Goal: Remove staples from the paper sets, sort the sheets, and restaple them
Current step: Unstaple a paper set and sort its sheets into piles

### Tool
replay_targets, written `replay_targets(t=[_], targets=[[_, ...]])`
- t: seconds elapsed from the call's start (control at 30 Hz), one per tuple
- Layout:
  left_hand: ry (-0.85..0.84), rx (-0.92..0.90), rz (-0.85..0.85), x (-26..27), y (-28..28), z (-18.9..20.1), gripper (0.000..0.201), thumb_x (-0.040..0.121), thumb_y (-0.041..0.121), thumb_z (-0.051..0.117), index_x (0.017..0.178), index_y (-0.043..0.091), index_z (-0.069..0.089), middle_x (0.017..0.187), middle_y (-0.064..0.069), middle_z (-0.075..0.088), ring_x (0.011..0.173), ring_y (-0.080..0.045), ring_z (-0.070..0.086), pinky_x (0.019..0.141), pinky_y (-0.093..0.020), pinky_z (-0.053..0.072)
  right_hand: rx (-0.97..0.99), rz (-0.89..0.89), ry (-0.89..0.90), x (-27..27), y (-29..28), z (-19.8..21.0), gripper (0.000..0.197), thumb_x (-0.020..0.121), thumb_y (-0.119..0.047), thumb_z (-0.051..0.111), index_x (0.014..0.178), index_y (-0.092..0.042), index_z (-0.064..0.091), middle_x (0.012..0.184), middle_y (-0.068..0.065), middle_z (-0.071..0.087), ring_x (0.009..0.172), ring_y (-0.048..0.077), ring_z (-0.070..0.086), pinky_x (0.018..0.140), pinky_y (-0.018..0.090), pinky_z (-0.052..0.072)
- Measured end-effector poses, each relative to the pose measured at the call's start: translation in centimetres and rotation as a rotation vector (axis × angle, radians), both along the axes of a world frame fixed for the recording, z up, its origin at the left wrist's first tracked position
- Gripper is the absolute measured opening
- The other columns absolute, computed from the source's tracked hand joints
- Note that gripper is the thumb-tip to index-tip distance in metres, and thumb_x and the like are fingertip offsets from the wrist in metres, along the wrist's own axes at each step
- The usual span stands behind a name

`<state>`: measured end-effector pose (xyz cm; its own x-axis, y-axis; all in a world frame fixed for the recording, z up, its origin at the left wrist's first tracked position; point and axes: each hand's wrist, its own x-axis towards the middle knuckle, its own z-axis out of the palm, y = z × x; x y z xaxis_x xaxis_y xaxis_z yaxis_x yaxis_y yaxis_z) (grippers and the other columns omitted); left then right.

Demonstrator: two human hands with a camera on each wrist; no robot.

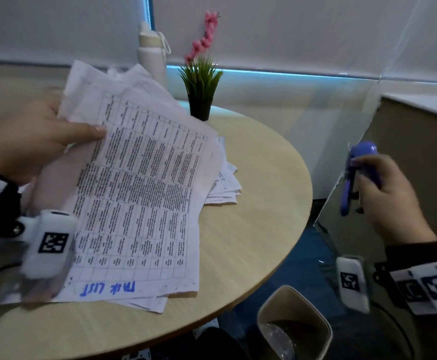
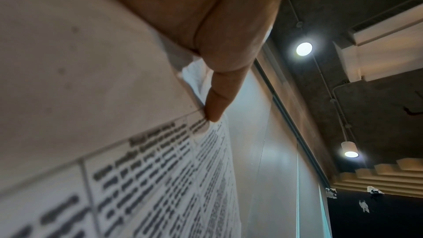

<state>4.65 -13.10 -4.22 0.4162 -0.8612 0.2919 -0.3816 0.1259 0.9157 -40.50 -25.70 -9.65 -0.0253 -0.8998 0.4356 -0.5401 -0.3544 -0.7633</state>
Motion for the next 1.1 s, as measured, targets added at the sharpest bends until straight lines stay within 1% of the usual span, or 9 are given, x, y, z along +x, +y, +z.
replay_targets(t=[0.1,0.33,0.43,0.53,0.63,0.7,0.83,0.97,1.1], targets=[[0.047,0.056,-0.108,-1.8,0.1,0.4,0.026,0.076,-0.003,0.063,0.074,0.018,0.078,0.069,0.005,0.075,0.058,-0.008,0.071,0.05,-0.021,0.057,-0.017,0.147,0.244,4.5,-3.6,4.1,0.025,0.092,-0.005,0.044,0.1,-0.023,0.06,0.087,0.011,0.061,0.061,0.015,0.05,0.062,0.029,0.042],[0.066,0.102,0.044,-2.2,0.1,0.1,0.02,0.086,-0.008,0.06,0.087,0.011,0.066,0.07,0.002,0.075,0.066,-0.016,0.072,0.068,-0.032,0.06,0.348,0.215,0.954,11.9,-9.6,3.6,0.021,0.09,-0.008,0.043,0.097,-0.021,0.058,0.079,0.002,0.068,0.079,0.027,0.056,0.063,0.024,0.039],[0.042,0.121,0.058,-2.0,-0.2,-0.1,0.02,0.085,-0.005,0.063,0.088,0.014,0.068,0.077,0.001,0.076,0.084,-0.028,0.071,0.088,-0.045,0.054,0.394,0.209,1.096,12.9,-10.6,2.4,0.028,0.093,-0.016,0.045,0.118,-0.011,0.058,0.12,0.01,0.063,0.108,0.028,0.058,0.085,0.029,0.044],[0.021,0.144,0.042,-2.4,-0.2,0.3,0.022,0.086,-0.003,0.064,0.089,0.018,0.068,0.087,-0.001,0.075,0.089,-0.028,0.07,0.09,-0.047,0.053,0.353,0.175,1.127,13.8,-10.4,3.2,0.035,0.094,-0.025,0.049,0.127,-0.011,0.053,0.13,0.013,0.057,0.107,0.027,0.055,0.093,0.032,0.042],[-0.013,0.119,-0.008,-3.0,-0.2,0.8,0.022,0.087,-0.003,0.063,0.091,0.018,0.067,0.091,-0.001,0.073,0.08,-0.018,0.071,0.079,-0.035,0.056,0.208,0.278,0.777,15.8,-8.0,6.4,0.056,0.088,-0.047,0.058,0.135,-0.022,0.045,0.135,0.006,0.053,0.122,0.025,0.051,0.1,0.033,0.038],[-0.031,0.106,-0.057,-3.7,-0.3,1.2,0.02,0.087,-0.003,0.064,0.094,0.015,0.067,0.086,0.001,0.075,0.072,-0.012,0.073,0.066,-0.023,0.056,0.154,0.566,0.469,17.5,-5.3,9.1,0.067,0.075,-0.051,0.067,0.134,-0.024,0.046,0.134,0.003,0.053,0.126,0.019,0.048,0.107,0.036,0.036],[-0.12,0.076,-0.155,-5.3,-0.3,2.6,0.018,0.083,0.005,0.071,0.096,0.018,0.069,0.092,-0.002,0.077,0.084,-0.016,0.074,0.08,-0.038,0.057,0.284,0.93,0.408,20.0,-1.6,11.9,0.058,0.065,-0.03,0.083,0.117,-0.022,0.057,0.116,0.001,0.067,0.108,0.019,0.064,0.098,0.042,0.047],[-0.288,-0.057,-0.08,-6.3,0.0,3.0,0.027,0.085,0.014,0.07,0.107,0.027,0.063,0.106,0.006,0.071,0.1,-0.011,0.068,0.089,-0.04,0.055,0.193,0.788,0.481,19.8,-0.7,11.2,0.013,0.079,-0.015,0.072,0.08,-0.026,0.066,0.093,0.001,0.073,0.086,0.02,0.069,0.089,0.039,0.053],[-0.523,-0.47,0.317,-6.0,1.4,2.6,0.037,0.081,0.017,0.069,0.115,0.027,0.056,0.113,0.008,0.055,0.108,-0.009,0.052,0.092,-0.013,0.038,0.183,0.655,-0.175,18.2,0.5,8.9,0.016,0.086,0.0,0.06,0.077,-0.011,0.066,0.069,0.002,0.072,0.059,0.017,0.065,0.06,0.03,0.054]])
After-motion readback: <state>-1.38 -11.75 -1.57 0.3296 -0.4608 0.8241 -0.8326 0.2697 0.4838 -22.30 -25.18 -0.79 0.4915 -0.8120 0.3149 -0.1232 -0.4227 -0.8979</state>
